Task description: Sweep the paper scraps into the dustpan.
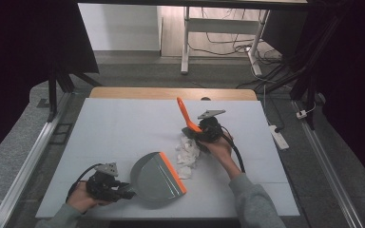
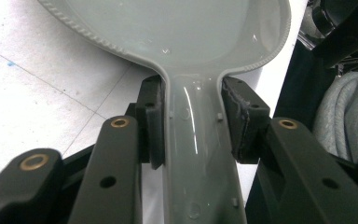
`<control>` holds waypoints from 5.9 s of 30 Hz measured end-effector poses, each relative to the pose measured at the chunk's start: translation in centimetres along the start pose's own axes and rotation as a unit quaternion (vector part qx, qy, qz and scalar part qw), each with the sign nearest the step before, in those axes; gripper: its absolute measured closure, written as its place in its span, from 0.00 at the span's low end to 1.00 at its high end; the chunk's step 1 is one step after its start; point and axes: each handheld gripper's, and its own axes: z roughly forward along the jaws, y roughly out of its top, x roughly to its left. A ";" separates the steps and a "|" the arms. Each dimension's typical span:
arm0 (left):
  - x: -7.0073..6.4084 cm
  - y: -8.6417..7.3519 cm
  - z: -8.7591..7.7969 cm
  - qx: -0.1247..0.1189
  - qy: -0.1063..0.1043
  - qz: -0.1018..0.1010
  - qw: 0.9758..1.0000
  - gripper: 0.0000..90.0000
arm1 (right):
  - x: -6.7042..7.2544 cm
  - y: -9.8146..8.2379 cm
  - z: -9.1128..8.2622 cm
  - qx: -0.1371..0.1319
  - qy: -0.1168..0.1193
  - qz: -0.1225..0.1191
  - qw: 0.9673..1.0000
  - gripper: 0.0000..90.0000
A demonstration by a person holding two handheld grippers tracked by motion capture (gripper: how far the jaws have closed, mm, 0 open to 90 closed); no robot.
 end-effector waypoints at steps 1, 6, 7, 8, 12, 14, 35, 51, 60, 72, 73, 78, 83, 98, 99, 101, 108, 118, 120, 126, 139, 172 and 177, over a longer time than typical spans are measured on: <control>0.0 0.0 0.0 0.000 0.000 0.000 1.000 0.68 | 0.3 0.0 0.0 0.002 0.003 -0.002 1.000 0.78; 0.0 0.1 0.1 0.000 0.000 0.000 1.000 0.68 | 2.0 -0.3 -0.3 0.008 0.020 -0.005 1.000 0.78; 0.0 0.1 0.1 0.000 0.000 0.000 1.000 0.68 | 2.4 -0.3 -0.4 0.009 0.025 -0.006 1.000 0.78; 0.0 0.1 0.1 0.000 0.000 -0.001 1.000 0.68 | 2.9 -0.4 -0.4 0.009 0.030 -0.007 0.999 0.78; 0.0 0.1 0.1 0.000 0.000 -0.001 1.000 0.68 | 4.8 -0.8 -0.7 0.018 0.039 -0.024 0.999 0.78; 0.0 0.1 0.1 0.001 0.000 -0.001 1.000 0.68 | 5.4 -0.9 -1.1 0.019 0.058 -0.021 0.998 0.78; 0.1 0.1 0.1 0.000 -0.001 -0.002 1.000 0.68 | 2.7 0.9 -6.2 -0.068 0.041 0.018 0.997 0.78; 0.0 0.1 0.1 -0.001 0.001 -0.002 1.000 0.68 | 0.4 0.3 -5.1 -0.041 0.002 0.031 0.999 0.78; 0.0 0.2 0.2 -0.003 0.002 -0.007 1.000 0.68 | 0.8 0.5 -1.8 -0.008 -0.010 0.009 1.000 0.78; -0.2 0.4 0.5 -0.004 0.005 -0.010 1.000 0.68 | 2.1 0.5 -0.1 0.020 -0.002 -0.003 1.000 0.78; -0.2 0.4 0.5 -0.005 0.006 -0.011 1.000 0.68 | 2.1 0.5 0.0 0.022 -0.002 -0.001 1.000 0.78; -0.2 0.4 0.5 -0.005 0.006 -0.011 1.000 0.68 | 2.9 0.7 0.6 0.026 0.008 0.003 1.000 0.78; -0.3 0.5 0.5 -0.005 0.008 -0.012 1.000 0.68 | 4.3 0.9 1.2 0.037 0.018 -0.012 0.999 0.78; -0.2 0.5 0.5 -0.005 0.008 -0.012 1.000 0.68 | 6.2 0.9 1.5 0.037 0.068 -0.012 0.997 0.78; -0.2 0.5 0.5 -0.005 0.008 -0.012 1.000 0.68 | 6.4 1.0 1.6 0.038 0.073 -0.012 0.997 0.78; -0.2 0.5 0.5 -0.004 0.008 -0.012 1.000 0.68 | 7.2 1.1 1.7 0.039 0.082 -0.019 0.996 0.78; -0.3 0.5 0.5 -0.005 0.009 -0.013 1.000 0.68 | 10.3 1.6 1.6 0.036 0.131 -0.053 0.989 0.78; -0.3 0.5 0.5 -0.005 0.008 -0.013 1.000 0.68 | 8.7 3.0 -2.5 -0.044 0.084 -0.047 0.994 0.78; -0.3 0.5 0.5 -0.005 0.008 -0.013 1.000 0.68 | 7.9 2.8 -2.7 -0.045 0.072 -0.041 0.996 0.78; -0.2 0.5 0.5 -0.005 0.008 -0.013 1.000 0.68 | 6.0 2.1 -2.2 -0.033 0.043 -0.020 0.998 0.78; -0.3 0.5 0.6 -0.008 0.008 -0.015 1.000 0.68 | 4.3 1.0 0.5 0.016 0.025 -0.004 1.000 0.78; -0.4 0.6 0.7 -0.007 0.011 -0.018 1.000 0.68 | 10.4 2.4 -2.5 -0.041 0.081 -0.056 0.994 0.78; -0.5 0.6 0.7 -0.007 0.010 -0.018 1.000 0.68 | 8.3 2.1 -4.1 -0.059 0.055 -0.029 0.996 0.78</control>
